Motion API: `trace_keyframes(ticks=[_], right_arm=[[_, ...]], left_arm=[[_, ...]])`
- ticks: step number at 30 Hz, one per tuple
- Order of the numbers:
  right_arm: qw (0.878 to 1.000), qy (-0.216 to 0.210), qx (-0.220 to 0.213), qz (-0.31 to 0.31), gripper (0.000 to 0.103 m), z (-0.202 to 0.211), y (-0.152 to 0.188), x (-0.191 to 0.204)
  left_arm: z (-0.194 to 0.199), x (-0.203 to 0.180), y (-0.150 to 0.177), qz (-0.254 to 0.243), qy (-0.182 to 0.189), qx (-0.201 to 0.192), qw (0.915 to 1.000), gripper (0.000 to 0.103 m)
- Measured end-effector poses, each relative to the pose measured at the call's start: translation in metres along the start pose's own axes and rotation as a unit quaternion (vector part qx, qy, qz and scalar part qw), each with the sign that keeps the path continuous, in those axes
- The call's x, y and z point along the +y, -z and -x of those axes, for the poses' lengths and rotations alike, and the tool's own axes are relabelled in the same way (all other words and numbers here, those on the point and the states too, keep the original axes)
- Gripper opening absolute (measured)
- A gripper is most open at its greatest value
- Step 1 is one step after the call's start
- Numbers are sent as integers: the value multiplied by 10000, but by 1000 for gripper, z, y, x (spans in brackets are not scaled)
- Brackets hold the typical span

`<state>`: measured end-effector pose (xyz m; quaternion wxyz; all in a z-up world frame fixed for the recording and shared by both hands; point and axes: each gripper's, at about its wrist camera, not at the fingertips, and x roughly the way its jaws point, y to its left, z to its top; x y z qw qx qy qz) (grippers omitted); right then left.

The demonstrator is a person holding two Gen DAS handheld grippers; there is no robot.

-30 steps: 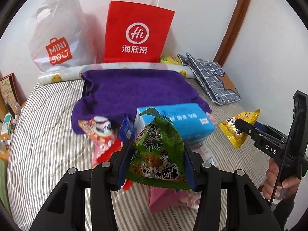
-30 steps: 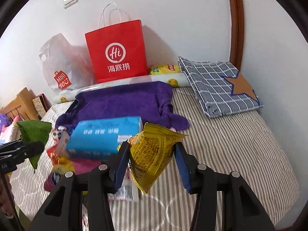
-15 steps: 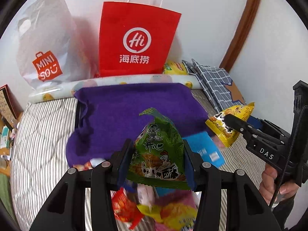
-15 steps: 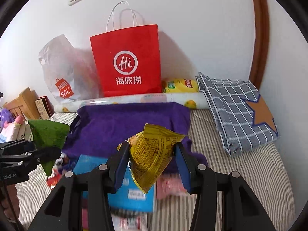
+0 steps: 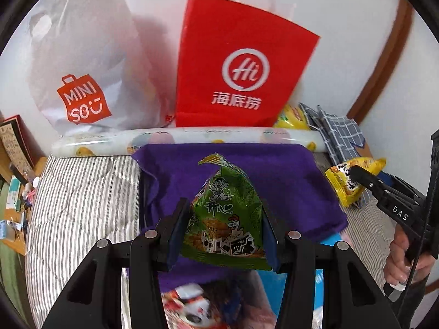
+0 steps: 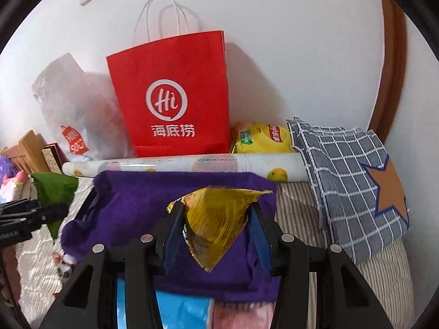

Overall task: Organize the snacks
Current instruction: 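Carry the green bag with the left tool while the right tool carries the yellow bag onto the purple towel, then open both tools to release the two bags on the purple towel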

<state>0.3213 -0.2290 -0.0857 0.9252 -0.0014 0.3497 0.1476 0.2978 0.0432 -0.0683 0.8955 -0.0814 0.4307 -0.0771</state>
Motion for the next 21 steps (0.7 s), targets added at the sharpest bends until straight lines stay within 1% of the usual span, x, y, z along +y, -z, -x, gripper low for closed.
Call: trace_keyframes(ticks=[6,9,12,14,17,21], right_arm=[[9996,-126,249,25,37,-35,-14,-9],[9989,-123,455,-39,37,-54,-14,-14],[9984,-115,537,-112,37,-66,-9,-21],[9979,-82,647,-65,37,-71,-6,-23],[9977,-37,677,-26,37,-75,-2,-26],[9969,-50,780,1,37,-80,0,-28]], left_arm=[[-23,14,-12,119,16,144,9998,49],[-37,18,-17,144,9,240,9996,49],[-51,21,-21,90,-31,340,9994,49],[-62,22,-22,53,-75,418,9991,49],[-76,27,-20,132,-61,556,9983,49],[-90,31,-12,142,-144,781,9967,49]])
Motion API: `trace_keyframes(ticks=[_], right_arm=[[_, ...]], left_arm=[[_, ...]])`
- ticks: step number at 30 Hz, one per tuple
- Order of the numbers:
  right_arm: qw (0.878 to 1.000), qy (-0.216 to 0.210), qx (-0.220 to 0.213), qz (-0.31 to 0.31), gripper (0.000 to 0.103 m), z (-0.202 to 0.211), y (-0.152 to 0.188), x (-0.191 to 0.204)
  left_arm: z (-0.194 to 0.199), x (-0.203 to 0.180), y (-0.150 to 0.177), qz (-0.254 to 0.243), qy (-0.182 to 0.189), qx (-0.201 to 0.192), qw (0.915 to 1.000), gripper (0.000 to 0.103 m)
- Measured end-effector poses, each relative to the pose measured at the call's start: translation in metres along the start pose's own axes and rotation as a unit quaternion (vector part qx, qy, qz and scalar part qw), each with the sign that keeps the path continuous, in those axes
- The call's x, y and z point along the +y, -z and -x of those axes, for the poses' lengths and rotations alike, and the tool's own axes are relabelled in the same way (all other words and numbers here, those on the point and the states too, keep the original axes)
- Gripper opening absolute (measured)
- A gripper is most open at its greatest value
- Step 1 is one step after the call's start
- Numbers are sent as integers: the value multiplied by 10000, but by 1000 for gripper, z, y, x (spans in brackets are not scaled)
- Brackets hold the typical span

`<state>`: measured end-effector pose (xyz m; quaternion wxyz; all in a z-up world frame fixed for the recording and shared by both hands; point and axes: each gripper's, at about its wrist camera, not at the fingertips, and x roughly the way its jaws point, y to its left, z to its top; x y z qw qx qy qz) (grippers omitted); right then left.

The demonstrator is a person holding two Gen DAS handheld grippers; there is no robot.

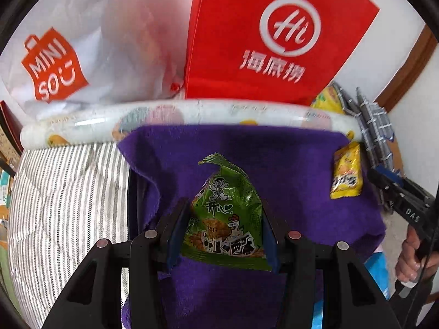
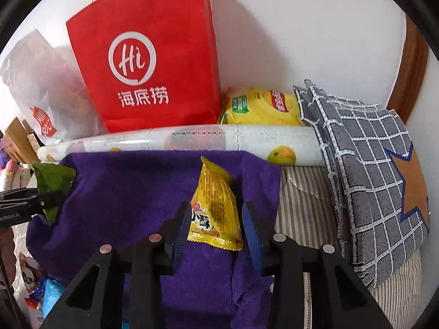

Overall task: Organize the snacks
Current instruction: 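Open both tools to release the two bags on the purple towel, then grasp the panda-print snack bag with the left tool while the right tool reaches the pink candy packet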

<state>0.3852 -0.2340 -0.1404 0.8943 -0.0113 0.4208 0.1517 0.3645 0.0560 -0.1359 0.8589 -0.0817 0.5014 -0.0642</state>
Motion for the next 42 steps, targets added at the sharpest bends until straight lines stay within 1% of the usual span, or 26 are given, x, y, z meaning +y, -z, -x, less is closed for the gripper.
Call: trace_keyframes(ticks=[4,8,10,11,12,13,15,19,25,27,32,35,36,38,40,42], right_arm=[[10000,-12,34,-9,37,1,1,-1],[9999,-29,-83,-75,37,11,5,-4],[9999,-33,-151,-51,39,16,6,-4],[9998,0,-191,-33,44,19,6,-3],[9997,52,-247,-21,50,23,7,-3],[9994,111,-321,-17,54,28,8,-3],[9989,205,-408,-41,63,37,11,-5],[9985,364,-408,-90,64,55,24,-11],[9988,458,-125,-102,64,71,63,-20],[9991,397,-5,-153,64,72,76,-22],[9983,-69,351,-468,64,62,107,-30],[9968,-98,540,-579,64,49,119,-35],[9959,-192,634,-615,64,45,123,-37],[9941,-488,612,-754,67,45,126,-42],[9914,-702,660,-881,67,44,126,-44],[9892,-913,752,-869,67,43,127,-41]], left_arm=[[-7,2,2,67,4,110,9999,49],[-10,2,2,53,-8,144,9999,49],[-11,2,3,51,33,153,9999,51],[-12,2,4,61,54,165,9998,52],[-12,1,4,65,57,186,9998,57],[-12,1,4,58,36,215,9997,66],[-8,-2,3,4,-79,186,9998,75],[7,-5,6,-113,-259,-18,9996,76],[35,-5,23,-159,-160,-203,9995,76],[44,-8,30,-218,-150,-245,9994,76],[66,-11,52,-321,-171,-343,9987,76],[77,-10,65,-321,-156,-381,9986,76],[81,-8,70,-311,-181,-395,9986,76],[90,-3,82,-251,-281,-485,9981,76],[96,1,93,-214,-387,-542,9975,76],[99,5,102,-170,-422,-558,9974,76]])
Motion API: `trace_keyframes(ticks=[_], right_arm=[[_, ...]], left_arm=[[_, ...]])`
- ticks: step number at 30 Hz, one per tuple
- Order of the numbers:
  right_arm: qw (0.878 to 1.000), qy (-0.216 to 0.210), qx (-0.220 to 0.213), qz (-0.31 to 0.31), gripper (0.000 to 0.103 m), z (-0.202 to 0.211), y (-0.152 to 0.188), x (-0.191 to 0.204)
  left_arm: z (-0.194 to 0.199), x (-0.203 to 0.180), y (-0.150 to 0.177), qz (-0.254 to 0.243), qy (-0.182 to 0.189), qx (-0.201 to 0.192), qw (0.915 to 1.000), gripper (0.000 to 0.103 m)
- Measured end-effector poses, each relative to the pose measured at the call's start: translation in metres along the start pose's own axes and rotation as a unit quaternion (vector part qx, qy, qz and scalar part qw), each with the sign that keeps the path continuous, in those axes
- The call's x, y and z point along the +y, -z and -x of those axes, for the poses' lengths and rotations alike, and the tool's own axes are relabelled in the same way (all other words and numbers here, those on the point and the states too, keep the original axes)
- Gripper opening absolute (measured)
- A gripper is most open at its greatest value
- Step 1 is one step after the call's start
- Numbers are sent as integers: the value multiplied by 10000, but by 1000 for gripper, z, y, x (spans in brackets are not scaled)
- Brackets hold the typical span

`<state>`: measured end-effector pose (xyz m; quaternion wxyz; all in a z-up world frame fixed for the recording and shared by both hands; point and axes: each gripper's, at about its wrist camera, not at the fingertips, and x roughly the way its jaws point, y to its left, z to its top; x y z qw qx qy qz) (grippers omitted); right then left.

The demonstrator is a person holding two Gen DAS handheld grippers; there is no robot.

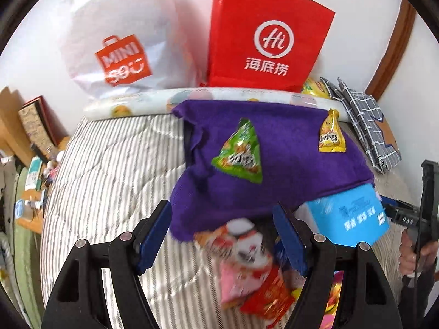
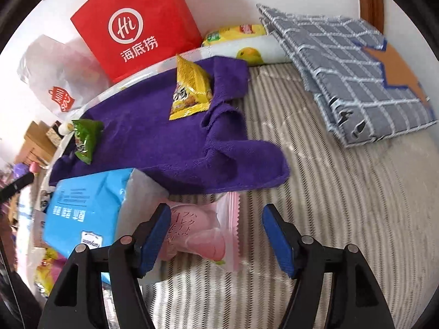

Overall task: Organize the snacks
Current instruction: 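Grasp the panda-print snack bag with the left tool while the right tool reaches the pink candy packet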

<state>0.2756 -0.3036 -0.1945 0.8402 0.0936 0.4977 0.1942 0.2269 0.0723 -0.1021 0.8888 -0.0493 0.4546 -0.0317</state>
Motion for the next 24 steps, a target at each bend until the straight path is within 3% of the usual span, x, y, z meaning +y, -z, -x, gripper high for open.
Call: trace_keyframes(ticks=[2,3,8,16,24], right_arm=[[9998,94,-19,184,64,1,3,8],[9995,152,-53,268,48,2,5,11],[9986,278,-242,390,34,20,20,15],[9968,413,-684,103,33,59,45,11],[9965,278,-793,17,33,73,75,27]], left_arm=[[2,3,8,53,42,39,10000,76],[2,3,11,65,60,52,9999,76],[3,5,26,115,106,82,9998,76],[7,18,46,371,366,53,9986,76],[-11,3,48,418,520,190,9976,76]])
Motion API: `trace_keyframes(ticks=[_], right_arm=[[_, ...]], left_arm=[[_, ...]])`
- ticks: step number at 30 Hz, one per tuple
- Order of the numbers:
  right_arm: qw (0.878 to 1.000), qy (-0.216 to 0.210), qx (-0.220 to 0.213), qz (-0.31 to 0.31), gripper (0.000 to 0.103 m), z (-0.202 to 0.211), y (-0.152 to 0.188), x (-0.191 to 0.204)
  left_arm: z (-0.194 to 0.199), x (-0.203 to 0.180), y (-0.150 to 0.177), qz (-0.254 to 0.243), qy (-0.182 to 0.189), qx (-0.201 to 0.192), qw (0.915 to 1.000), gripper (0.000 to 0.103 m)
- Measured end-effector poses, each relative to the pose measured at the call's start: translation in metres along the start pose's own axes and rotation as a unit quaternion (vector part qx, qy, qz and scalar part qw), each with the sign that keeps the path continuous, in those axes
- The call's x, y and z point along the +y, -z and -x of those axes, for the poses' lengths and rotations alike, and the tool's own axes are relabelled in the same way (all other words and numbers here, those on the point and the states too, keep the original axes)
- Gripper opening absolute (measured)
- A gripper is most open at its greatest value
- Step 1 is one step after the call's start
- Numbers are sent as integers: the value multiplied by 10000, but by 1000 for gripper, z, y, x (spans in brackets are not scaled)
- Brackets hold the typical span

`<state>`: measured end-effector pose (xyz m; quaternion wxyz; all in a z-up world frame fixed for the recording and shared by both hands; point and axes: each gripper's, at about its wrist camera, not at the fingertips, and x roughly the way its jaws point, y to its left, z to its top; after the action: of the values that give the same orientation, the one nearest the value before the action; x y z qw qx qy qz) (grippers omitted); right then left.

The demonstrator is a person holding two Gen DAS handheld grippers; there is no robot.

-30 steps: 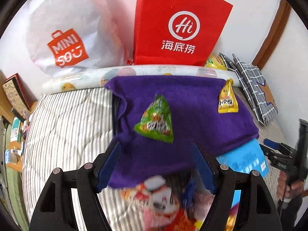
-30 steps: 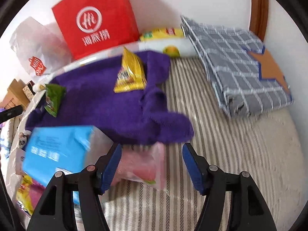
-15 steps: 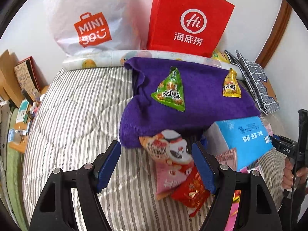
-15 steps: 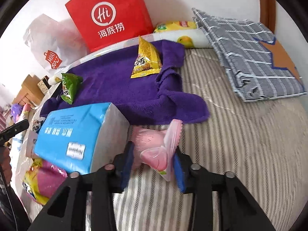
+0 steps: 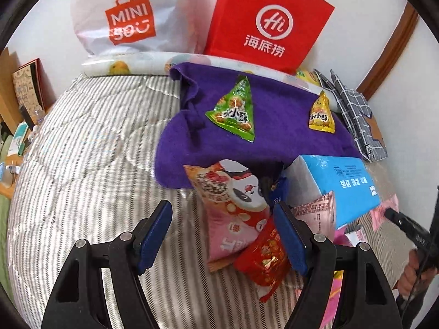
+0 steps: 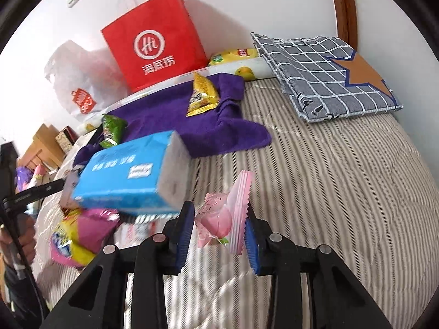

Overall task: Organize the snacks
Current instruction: 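Grasp the panda-print snack bag with the left tool while the right tool reaches the pink candy packet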

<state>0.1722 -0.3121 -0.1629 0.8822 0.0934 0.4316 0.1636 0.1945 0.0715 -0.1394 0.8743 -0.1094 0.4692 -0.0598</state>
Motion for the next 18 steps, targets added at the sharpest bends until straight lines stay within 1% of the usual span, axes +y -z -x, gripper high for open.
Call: trace_keyframes(ticks=[3,5,7,8,10,11,12,13,14,15,18], right_arm=[[9999,-40,55,-125,33,3,11,3],[9998,46,54,-211,33,3,19,4],[9995,83,69,-295,33,2,25,3],[9994,95,99,-306,35,3,28,3],[9994,206,163,-238,35,4,33,4],[9992,327,175,-178,37,5,35,4],[9988,436,165,-143,42,6,36,4],[9980,608,144,-91,45,9,39,3],[9971,754,115,-33,52,11,39,3],[9962,862,73,17,55,14,39,2],[9946,1029,-82,127,59,22,38,1]], left_arm=[[-11,-5,-3,63,1,44,10000,75],[-16,-7,-4,91,-51,60,9999,71],[-22,-9,-5,121,-80,116,9998,58],[-25,-9,-5,138,-46,141,9998,56],[-26,-9,-3,146,-31,127,9998,48],[-24,-9,-2,140,-14,99,9999,46],[-22,-8,-1,134,21,69,9999,44],[-20,-8,-1,137,29,41,9999,43],[-16,-7,0,141,37,-5,9999,43],[-12,-5,0,154,43,-62,9999,43],[2,3,0,220,83,-198,9995,43]])
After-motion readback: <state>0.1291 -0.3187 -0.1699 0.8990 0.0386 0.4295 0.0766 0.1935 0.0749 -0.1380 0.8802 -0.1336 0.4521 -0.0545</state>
